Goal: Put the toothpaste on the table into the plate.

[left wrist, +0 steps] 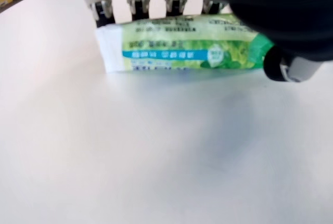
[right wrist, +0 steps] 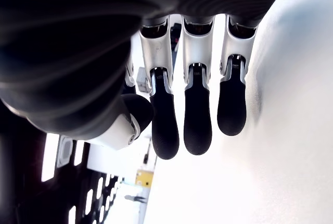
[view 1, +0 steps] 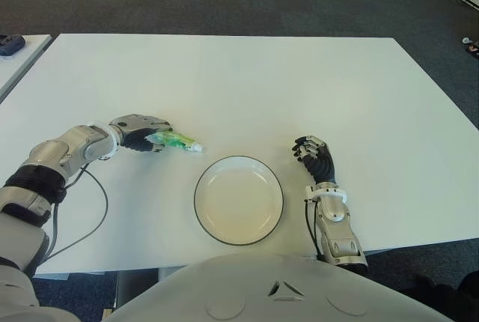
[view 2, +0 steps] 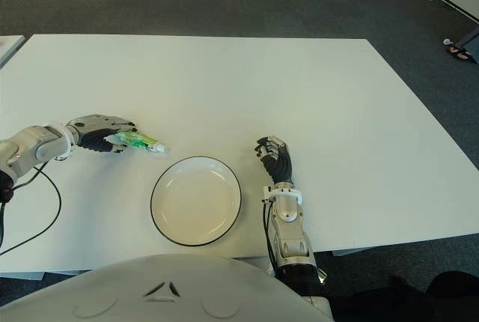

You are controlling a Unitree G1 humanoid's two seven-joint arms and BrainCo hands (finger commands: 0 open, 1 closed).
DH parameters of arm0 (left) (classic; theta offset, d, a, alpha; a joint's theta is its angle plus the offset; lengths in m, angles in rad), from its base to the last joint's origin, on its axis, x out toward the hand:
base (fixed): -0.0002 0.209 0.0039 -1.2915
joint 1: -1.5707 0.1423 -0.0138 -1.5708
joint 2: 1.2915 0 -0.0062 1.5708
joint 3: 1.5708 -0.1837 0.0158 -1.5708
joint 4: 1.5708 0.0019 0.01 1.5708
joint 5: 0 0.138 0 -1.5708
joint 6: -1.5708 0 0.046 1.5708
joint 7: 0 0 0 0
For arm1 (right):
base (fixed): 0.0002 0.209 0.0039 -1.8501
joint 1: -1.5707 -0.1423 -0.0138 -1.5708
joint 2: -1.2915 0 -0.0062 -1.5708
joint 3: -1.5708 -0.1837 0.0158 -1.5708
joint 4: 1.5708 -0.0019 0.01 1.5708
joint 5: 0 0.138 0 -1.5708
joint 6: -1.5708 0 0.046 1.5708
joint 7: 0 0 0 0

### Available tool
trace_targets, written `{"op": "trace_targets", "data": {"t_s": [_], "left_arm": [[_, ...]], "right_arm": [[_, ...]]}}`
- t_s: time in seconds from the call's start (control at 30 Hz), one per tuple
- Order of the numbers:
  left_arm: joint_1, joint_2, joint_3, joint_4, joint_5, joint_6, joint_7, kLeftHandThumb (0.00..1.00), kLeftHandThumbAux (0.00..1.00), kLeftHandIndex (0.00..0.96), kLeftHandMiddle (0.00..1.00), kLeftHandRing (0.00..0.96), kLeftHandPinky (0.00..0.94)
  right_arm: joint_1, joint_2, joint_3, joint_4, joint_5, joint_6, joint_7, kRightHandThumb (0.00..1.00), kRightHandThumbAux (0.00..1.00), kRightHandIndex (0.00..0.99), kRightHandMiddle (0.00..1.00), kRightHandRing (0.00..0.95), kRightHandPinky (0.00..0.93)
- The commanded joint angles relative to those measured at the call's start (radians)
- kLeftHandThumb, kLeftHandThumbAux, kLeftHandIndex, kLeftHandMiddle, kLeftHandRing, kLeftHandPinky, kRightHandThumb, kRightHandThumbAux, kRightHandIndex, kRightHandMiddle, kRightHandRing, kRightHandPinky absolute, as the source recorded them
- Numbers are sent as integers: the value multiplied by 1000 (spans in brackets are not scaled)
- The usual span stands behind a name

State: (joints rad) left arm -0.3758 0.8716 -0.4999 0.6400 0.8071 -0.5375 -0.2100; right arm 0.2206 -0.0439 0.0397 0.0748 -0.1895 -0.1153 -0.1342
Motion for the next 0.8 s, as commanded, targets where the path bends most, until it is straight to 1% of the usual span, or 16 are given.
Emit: {"op": "trace_targets", "data": {"t_s": [0.03,0.17,0.33,0.53,0.63,0.67,0.8], "left_arm": [[-9,-17,-58,41,58,-8,-38,468,270,0,71,70,134],[-38,-35,-87,86,79,-7,-40,439,279,0,62,64,124],[-57,-46,-113,116,94,-1,-34,424,289,0,58,66,145],[-80,-92,-169,205,147,20,44,413,300,0,68,78,151],[-104,-188,-236,383,217,95,191,427,304,16,84,85,149],[-110,-209,-252,424,231,112,227,438,302,41,98,90,145],[-135,-231,-297,460,260,129,286,461,304,77,122,103,152]], "right_arm": [[-6,-3,-3,18,-6,9,-5,707,731,428,546,541,540],[-6,-4,-3,19,-7,8,-7,707,730,428,546,540,541],[-3,-4,-3,17,-9,12,-12,708,730,428,546,538,531],[1,-3,-4,13,-8,17,-17,708,730,428,544,537,530],[3,-3,-6,12,-5,18,-18,708,730,428,544,537,532],[4,-3,-6,11,-5,18,-18,708,730,428,544,537,533],[7,-3,-7,8,-7,20,-21,708,730,428,543,538,535]]}}
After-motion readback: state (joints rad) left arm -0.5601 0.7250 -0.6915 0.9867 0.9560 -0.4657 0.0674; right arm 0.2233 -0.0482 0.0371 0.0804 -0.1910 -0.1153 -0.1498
